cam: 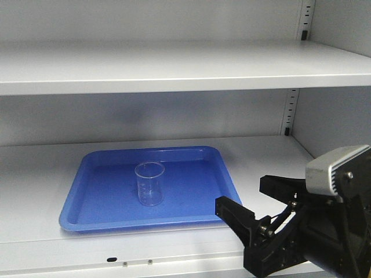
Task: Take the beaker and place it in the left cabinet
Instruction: 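Lift and withdraw the right gripper away from the beaker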
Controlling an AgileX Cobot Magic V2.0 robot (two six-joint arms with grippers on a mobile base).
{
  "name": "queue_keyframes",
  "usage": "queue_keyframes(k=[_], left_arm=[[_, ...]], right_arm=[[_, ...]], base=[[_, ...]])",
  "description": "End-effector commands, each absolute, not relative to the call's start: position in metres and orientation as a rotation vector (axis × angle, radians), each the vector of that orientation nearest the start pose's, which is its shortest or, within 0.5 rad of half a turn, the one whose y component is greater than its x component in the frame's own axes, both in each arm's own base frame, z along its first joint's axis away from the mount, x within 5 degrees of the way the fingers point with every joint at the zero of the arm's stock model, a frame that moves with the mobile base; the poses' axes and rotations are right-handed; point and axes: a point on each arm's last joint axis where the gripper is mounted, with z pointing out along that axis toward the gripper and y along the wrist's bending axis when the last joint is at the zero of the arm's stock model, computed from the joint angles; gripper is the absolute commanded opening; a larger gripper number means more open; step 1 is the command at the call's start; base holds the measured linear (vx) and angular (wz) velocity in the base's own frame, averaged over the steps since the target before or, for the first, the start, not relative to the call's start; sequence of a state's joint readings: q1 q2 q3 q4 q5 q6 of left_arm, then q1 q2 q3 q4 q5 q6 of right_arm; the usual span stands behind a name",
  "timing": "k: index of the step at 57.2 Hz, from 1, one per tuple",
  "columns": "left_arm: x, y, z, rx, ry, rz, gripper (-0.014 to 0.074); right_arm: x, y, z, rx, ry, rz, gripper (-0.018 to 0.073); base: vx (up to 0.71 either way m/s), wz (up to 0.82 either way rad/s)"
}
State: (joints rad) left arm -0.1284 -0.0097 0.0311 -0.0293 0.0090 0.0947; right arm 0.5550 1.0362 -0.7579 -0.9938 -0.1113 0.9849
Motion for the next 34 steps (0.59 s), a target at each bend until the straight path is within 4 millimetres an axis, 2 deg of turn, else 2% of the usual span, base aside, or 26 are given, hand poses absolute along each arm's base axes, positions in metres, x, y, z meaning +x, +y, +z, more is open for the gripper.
queue_keyframes(k=[1,6,12,20,29,34], left_arm=[[0.055,-0.007,0.206,0.130,1.422,-0.060,0.0001],[0.055,-0.007,0.206,0.130,1.422,-0.060,0.0001],[0.055,-0.007,0.206,0.130,1.422,-0.060,0.0001],[0.055,-0.007,0.206,0.130,1.422,-0.060,0.0001],[0.055,-0.007,0.206,0.130,1.422,-0.060,0.0001],[0.055,-0.007,0.206,0.130,1.422,-0.060,0.0001]], right_arm=[[0.186,0.126,0.365,-0.541,1.565,0.502,0.0552],[0.185,0.122,0.367,-0.503,1.578,0.486,0.0524],[0.182,0.113,0.369,-0.437,1.609,0.451,0.0447],[0.171,0.102,0.370,-0.430,1.669,0.401,0.0258],[0.150,0.094,0.373,-0.606,1.673,0.315,-0.0014],[0.135,0.086,0.375,-0.664,1.635,0.292,-0.0011]], base=[[0.00,0.00],[0.00,0.00],[0.00,0.00],[0.00,0.00],[0.00,0.00],[0.00,0.00]])
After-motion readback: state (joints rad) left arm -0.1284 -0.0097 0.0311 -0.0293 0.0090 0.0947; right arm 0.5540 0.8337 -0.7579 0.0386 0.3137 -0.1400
